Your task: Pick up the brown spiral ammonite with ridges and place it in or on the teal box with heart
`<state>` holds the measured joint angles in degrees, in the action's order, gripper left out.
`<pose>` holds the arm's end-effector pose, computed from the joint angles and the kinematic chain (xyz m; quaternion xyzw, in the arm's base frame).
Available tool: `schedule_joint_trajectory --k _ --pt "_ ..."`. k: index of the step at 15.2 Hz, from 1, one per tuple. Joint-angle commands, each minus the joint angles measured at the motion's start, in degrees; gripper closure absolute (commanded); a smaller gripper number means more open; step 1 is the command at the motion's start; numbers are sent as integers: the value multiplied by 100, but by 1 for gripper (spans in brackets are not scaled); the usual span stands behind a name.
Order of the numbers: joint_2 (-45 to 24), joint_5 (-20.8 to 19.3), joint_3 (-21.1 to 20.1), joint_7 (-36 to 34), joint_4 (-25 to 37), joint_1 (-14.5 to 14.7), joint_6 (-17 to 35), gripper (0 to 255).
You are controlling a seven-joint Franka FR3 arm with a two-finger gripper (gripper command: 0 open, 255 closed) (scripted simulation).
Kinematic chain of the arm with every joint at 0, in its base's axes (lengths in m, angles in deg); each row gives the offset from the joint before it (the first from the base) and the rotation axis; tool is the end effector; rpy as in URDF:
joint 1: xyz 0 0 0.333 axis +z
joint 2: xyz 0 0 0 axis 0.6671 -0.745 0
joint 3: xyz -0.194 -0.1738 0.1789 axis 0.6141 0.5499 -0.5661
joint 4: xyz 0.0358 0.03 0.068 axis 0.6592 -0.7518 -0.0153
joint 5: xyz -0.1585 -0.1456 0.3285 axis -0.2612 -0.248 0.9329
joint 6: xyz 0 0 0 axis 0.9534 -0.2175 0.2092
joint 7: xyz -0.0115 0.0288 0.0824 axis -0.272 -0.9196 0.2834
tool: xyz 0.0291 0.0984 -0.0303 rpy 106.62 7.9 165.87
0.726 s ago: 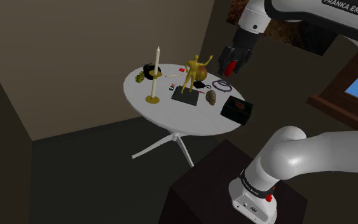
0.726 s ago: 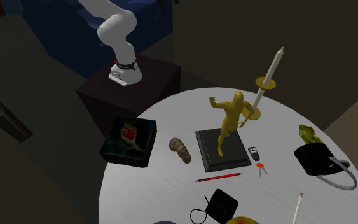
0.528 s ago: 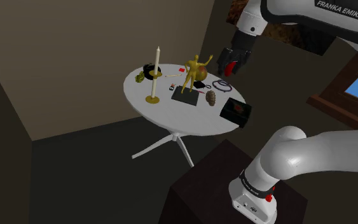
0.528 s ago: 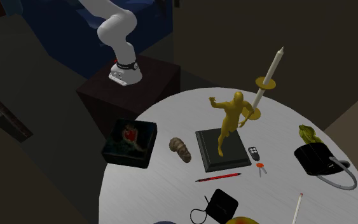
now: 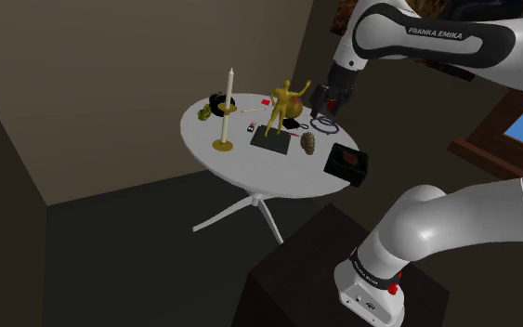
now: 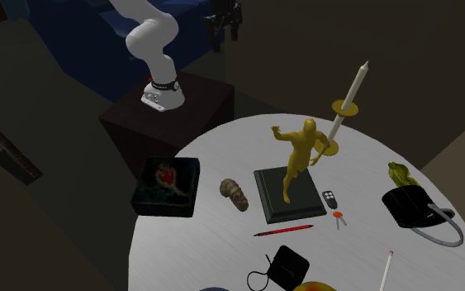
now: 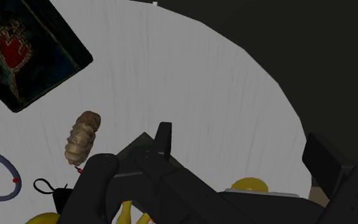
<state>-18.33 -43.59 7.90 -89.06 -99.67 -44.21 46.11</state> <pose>0.3540 -0.0907 0.5677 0.9935 -0.1064 0.0400 0.0038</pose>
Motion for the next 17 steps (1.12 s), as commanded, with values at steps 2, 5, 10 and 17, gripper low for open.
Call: schedule_joint_trajectory --k 2,5,10,17 --pt "-395 -101 262 203 -23 -88 442 0" --pt "-846 -155 516 402 13 -158 870 0" --pt "-1698 -125 941 767 212 -238 1541 0" --pt "-3073 274 1474 1422 774 -334 2323 0"
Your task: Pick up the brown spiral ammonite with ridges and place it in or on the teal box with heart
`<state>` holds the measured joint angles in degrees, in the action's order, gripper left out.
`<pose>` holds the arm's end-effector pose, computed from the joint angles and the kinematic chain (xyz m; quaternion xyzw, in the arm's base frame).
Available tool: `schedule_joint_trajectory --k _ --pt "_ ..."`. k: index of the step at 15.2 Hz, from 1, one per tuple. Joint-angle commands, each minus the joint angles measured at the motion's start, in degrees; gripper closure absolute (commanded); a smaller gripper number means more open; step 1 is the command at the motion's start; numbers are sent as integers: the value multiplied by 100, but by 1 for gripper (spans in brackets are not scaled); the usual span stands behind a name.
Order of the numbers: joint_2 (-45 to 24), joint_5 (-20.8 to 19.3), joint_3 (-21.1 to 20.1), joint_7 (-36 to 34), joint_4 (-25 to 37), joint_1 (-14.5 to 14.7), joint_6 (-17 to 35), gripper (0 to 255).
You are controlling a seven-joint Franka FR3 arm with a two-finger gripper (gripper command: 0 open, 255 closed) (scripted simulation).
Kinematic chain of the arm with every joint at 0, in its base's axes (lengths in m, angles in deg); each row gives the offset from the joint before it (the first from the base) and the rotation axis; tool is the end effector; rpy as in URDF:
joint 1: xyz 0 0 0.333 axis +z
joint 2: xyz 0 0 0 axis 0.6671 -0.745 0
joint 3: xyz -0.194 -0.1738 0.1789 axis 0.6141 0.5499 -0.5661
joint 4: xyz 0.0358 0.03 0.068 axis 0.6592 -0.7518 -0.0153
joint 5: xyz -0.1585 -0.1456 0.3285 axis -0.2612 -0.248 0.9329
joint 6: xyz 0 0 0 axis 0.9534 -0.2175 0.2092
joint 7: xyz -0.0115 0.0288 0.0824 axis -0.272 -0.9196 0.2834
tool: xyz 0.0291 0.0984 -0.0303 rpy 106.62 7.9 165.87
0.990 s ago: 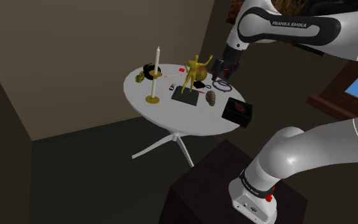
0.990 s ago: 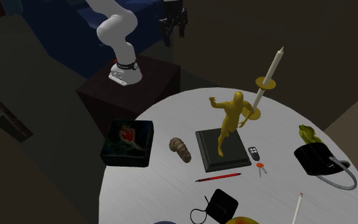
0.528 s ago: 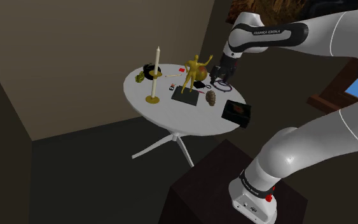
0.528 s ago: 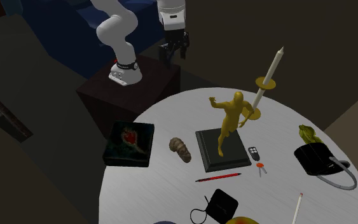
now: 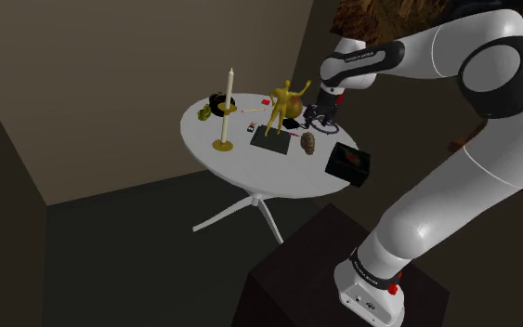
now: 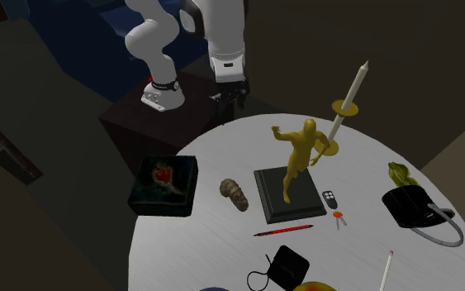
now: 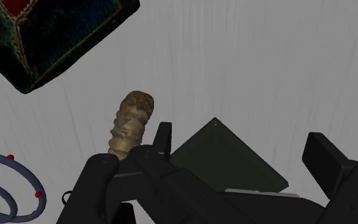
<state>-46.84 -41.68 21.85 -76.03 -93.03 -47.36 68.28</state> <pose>0.4443 -0.2483 0.4405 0.9886 -0.1454 0.0383 0.0115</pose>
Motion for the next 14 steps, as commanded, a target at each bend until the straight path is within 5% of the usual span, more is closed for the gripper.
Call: schedule_joint_trajectory --k 1,14 --pt "-433 179 140 229 218 -40 196 0" --pt "-3304 1720 247 1580 2277 -917 698 0"
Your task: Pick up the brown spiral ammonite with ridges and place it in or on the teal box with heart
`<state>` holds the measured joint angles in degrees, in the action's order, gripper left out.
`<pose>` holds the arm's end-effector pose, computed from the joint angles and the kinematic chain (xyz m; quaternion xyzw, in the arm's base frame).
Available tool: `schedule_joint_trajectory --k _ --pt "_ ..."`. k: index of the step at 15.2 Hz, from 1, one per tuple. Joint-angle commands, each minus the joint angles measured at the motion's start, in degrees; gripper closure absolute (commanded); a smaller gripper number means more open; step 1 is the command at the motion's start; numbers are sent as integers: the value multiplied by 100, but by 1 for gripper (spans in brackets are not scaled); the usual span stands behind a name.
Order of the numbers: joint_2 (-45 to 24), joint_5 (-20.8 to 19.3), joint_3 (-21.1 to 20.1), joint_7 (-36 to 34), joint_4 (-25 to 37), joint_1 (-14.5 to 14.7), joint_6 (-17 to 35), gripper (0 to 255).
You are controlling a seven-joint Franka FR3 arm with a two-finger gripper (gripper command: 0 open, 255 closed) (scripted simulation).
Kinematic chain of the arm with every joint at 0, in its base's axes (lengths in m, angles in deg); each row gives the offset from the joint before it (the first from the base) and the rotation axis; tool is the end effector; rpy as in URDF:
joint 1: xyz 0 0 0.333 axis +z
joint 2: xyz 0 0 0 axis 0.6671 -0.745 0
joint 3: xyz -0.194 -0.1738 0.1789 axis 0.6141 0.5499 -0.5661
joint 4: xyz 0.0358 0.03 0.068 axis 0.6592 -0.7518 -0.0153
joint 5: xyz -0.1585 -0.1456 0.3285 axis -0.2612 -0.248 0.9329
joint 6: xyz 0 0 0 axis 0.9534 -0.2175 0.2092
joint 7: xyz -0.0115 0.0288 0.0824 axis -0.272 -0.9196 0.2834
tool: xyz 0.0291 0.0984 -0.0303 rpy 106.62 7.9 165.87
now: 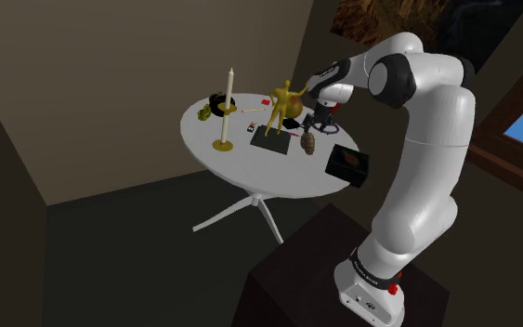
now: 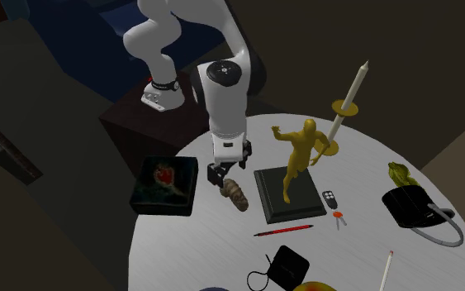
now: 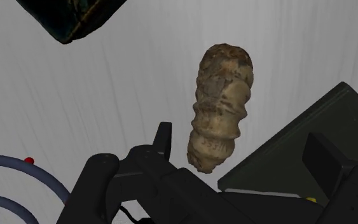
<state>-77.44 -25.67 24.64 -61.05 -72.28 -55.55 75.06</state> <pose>0.5084 -0.3864 0.3382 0.9832 -0.1776 0.0364 0.0193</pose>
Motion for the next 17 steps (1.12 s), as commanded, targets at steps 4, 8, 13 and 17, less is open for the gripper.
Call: schedule_joint_trajectory --k 4,8,13,17 --pt "-544 262 -109 176 325 -216 174 0" --pt "-753 373 -182 245 314 -273 381 0" --pt "-784 389 -193 254 314 -282 410 0" --pt "-783 389 -193 254 313 -282 410 255"
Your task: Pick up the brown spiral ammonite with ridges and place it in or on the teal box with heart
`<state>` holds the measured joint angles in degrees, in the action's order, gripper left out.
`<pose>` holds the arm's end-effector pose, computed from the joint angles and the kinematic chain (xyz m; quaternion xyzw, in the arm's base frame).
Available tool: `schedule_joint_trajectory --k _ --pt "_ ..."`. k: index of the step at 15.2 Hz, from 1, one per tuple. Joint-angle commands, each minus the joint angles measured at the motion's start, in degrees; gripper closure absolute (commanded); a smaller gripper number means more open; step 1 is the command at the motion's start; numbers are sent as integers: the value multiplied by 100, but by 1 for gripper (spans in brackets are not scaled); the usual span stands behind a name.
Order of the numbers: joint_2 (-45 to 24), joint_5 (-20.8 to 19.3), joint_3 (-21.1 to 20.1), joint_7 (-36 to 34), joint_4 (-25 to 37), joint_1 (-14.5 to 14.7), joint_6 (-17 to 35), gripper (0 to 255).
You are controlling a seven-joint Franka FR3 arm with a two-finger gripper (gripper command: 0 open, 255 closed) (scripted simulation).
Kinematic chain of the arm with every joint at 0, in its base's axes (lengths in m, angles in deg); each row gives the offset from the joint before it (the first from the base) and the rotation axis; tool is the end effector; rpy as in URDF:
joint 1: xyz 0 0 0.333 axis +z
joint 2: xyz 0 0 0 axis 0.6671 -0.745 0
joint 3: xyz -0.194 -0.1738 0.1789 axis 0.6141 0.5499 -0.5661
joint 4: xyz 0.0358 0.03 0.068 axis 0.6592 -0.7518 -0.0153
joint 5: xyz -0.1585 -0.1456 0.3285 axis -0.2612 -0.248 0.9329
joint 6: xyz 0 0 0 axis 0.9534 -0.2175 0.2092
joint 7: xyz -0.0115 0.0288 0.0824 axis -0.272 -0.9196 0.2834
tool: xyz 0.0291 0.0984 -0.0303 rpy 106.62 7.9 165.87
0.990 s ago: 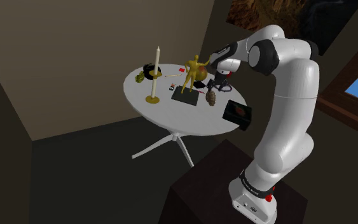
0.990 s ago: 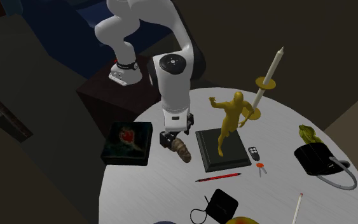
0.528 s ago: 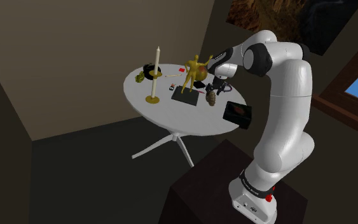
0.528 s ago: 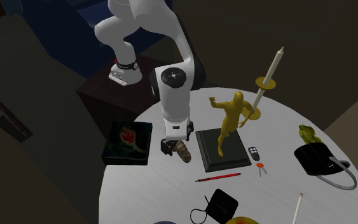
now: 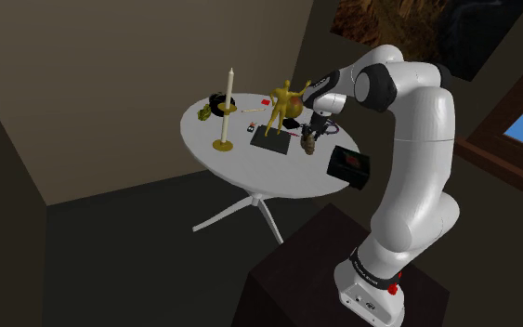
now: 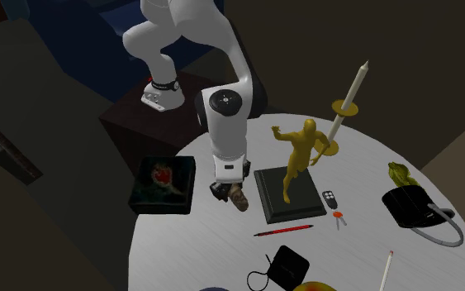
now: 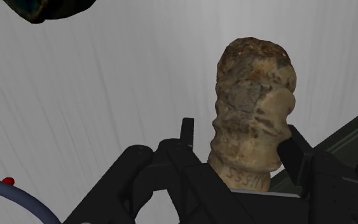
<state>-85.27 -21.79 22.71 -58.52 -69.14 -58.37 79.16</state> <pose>0.5186 -0.4051 0.2836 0.9826 -0.1813 0.0363 0.0198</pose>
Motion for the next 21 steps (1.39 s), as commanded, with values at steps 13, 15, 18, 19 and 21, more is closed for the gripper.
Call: schedule_joint_trajectory --k 13,15,18,19,21 --pt "181 -104 69 -66 54 47 -224 255" --pt "268 -155 101 -98 89 69 -339 255" --pt "391 -229 144 -145 151 98 -515 255" --pt "431 -253 158 -161 174 107 -575 255" --pt "507 -299 184 -191 225 124 -696 255"
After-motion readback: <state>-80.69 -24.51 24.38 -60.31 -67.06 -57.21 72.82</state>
